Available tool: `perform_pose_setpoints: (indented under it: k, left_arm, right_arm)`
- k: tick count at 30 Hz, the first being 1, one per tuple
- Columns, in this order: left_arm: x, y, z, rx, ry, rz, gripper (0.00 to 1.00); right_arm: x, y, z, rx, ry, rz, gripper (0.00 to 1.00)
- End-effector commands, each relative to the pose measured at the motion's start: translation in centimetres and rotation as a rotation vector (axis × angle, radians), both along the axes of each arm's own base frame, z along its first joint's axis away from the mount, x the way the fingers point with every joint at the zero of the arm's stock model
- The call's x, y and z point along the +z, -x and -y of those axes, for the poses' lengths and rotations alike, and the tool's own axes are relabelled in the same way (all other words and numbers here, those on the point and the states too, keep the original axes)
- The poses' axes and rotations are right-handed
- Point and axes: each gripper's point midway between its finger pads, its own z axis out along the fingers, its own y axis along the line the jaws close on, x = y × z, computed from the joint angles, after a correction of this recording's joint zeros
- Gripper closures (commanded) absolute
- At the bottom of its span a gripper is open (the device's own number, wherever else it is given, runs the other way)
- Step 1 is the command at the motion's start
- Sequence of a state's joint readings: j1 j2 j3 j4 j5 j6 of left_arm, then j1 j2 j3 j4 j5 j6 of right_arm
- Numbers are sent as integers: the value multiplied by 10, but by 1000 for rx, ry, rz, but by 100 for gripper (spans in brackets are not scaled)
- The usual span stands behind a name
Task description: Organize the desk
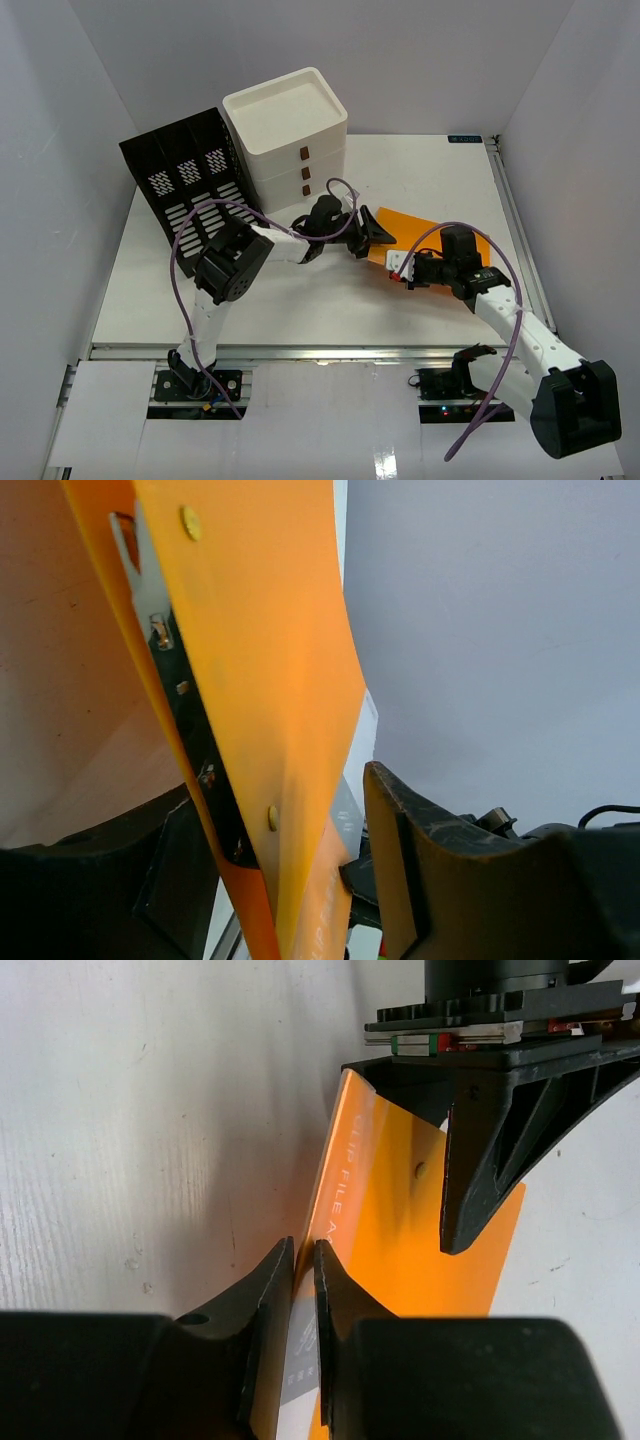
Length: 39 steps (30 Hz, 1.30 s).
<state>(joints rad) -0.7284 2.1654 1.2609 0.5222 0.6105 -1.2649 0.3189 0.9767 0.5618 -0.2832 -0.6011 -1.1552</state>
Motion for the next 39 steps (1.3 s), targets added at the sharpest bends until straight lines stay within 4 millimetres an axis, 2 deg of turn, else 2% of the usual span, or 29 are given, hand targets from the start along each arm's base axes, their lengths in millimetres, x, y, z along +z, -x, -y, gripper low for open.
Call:
perform_pose_setpoints:
  k: [1, 6, 10, 13, 18, 19, 21, 23, 24, 25, 29, 36, 39]
  left_arm:
    - [30, 1, 0, -11, 65, 34, 51]
    - [39, 2, -13, -4, 94, 43, 85]
    - [48, -1, -32, 1, 47, 127, 99]
    - [60, 0, -49, 0, -8, 221, 100]
    - [96, 10, -94, 1, -200, 484, 100]
    - [101, 12, -104, 13, -251, 513, 100]
    - [125, 22, -126, 30, -301, 592, 100]
    - [157, 32, -144, 52, -313, 686, 100]
    - [157, 33, -150, 55, -344, 684, 100]
    - [174, 44, -165, 69, -372, 707, 100]
    - [233, 48, -208, 207, -466, 811, 100]
    - [319, 60, -273, 454, -569, 914, 100]
    - [342, 59, -301, 571, -633, 942, 100]
  right_arm:
    - [2, 8, -8, 49, -19, 6, 80]
    - [6, 7, -8, 35, -27, 18, 63]
    - [20, 4, -6, 2, -47, 54, 43]
    - [45, -3, -3, -68, -85, 84, 10]
    - [103, -13, 5, -235, -205, 110, 10]
    - [109, -15, 7, -285, -243, 83, 10]
    - [117, -14, 8, -318, -292, 57, 10]
    - [122, -5, 1, -272, -331, 26, 10]
    - [123, -1, -1, -257, -346, 18, 10]
    - [123, 1, 0, -249, -358, 12, 10]
    - [123, 0, 8, -270, -377, 48, 10]
    - [113, -1, 16, -304, -388, 72, 10]
    - [112, -1, 17, -311, -391, 78, 10]
